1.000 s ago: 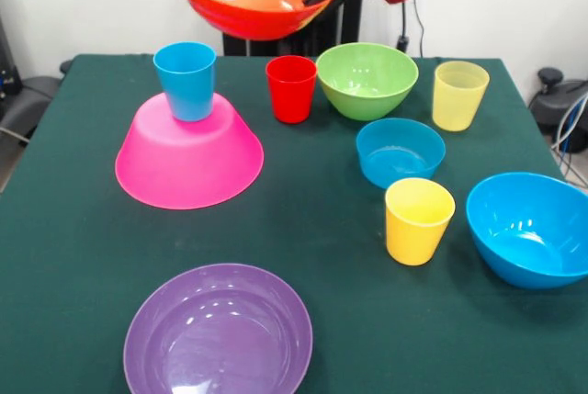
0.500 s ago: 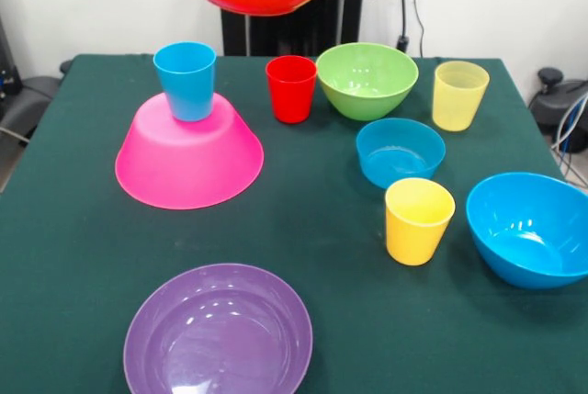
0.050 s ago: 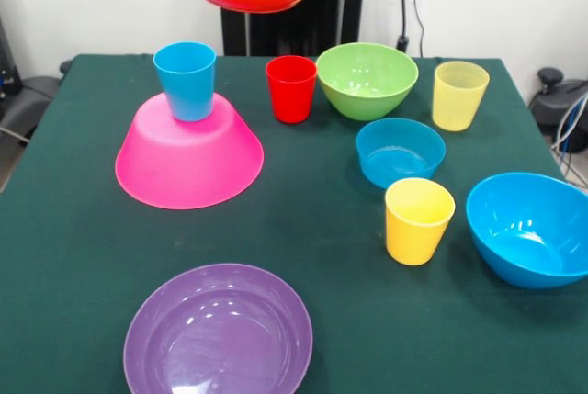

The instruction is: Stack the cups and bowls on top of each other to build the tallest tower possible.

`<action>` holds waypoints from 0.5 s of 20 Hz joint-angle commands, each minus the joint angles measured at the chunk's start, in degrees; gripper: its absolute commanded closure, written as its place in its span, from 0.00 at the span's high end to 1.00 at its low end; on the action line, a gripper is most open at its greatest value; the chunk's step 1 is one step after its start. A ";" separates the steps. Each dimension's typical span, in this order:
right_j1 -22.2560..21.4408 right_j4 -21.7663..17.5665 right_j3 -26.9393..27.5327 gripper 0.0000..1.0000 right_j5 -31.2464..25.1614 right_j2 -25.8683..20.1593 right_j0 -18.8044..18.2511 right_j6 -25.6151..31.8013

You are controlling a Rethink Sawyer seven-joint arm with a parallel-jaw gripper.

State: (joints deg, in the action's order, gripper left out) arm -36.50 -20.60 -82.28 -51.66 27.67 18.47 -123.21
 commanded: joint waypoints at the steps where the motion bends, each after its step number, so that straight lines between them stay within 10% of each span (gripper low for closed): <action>1: 0.98 2.19 -5.40 0.00 6.16 -4.91 -2.23 -8.28; 10: 1.12 2.68 -8.16 0.00 10.71 -5.22 -3.67 -7.45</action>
State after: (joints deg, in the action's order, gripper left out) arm -36.85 -19.42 -85.88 -44.71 27.68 15.98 -123.21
